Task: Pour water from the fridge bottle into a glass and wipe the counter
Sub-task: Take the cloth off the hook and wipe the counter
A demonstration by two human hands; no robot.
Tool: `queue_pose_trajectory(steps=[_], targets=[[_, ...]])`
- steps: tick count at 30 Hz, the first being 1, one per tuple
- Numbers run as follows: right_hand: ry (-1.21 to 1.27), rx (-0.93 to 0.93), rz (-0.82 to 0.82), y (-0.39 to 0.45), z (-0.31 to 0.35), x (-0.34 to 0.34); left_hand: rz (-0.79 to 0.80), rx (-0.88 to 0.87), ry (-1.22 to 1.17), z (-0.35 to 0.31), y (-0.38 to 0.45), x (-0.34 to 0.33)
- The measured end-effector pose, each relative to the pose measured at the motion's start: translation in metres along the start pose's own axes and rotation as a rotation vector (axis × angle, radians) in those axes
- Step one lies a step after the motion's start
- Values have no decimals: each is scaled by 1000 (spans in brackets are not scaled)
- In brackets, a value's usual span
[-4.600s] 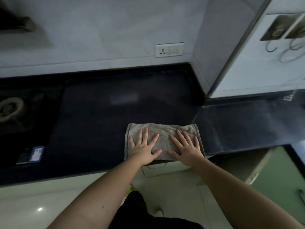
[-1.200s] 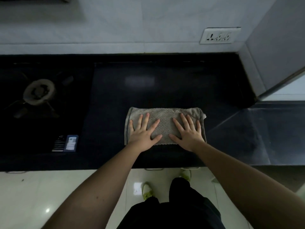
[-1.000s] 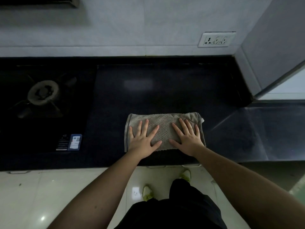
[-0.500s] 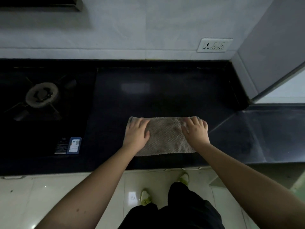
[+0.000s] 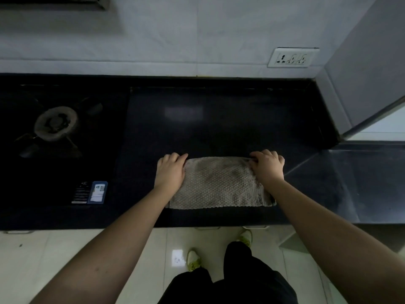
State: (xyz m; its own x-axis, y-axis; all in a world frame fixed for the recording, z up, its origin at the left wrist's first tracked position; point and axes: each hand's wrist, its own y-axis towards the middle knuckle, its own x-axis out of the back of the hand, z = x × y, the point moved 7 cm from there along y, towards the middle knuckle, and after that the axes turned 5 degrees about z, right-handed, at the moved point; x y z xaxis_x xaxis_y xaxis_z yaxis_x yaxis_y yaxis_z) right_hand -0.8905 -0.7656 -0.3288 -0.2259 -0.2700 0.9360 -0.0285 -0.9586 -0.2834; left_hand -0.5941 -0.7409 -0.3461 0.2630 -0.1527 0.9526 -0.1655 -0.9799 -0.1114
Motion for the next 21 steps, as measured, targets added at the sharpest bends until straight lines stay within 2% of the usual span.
queue_pose_trajectory(steps=[4,7,13,18,21], targets=[[-66,79,65,-10,-1,-2,-107,-37,17,-7,-10,8],[-83,124,65,-17,-2,-4,-145,-50,-54,-8,-20,7],[-218,219,-79,-40,4,-11,28,-89,-342,-14,-35,-4],[-145,264,-174,-63,10,-14,58,-94,-330,-14,-45,-1],[-94,288,-167,-76,13,-18,153,-148,-304,-23,-46,-4]])
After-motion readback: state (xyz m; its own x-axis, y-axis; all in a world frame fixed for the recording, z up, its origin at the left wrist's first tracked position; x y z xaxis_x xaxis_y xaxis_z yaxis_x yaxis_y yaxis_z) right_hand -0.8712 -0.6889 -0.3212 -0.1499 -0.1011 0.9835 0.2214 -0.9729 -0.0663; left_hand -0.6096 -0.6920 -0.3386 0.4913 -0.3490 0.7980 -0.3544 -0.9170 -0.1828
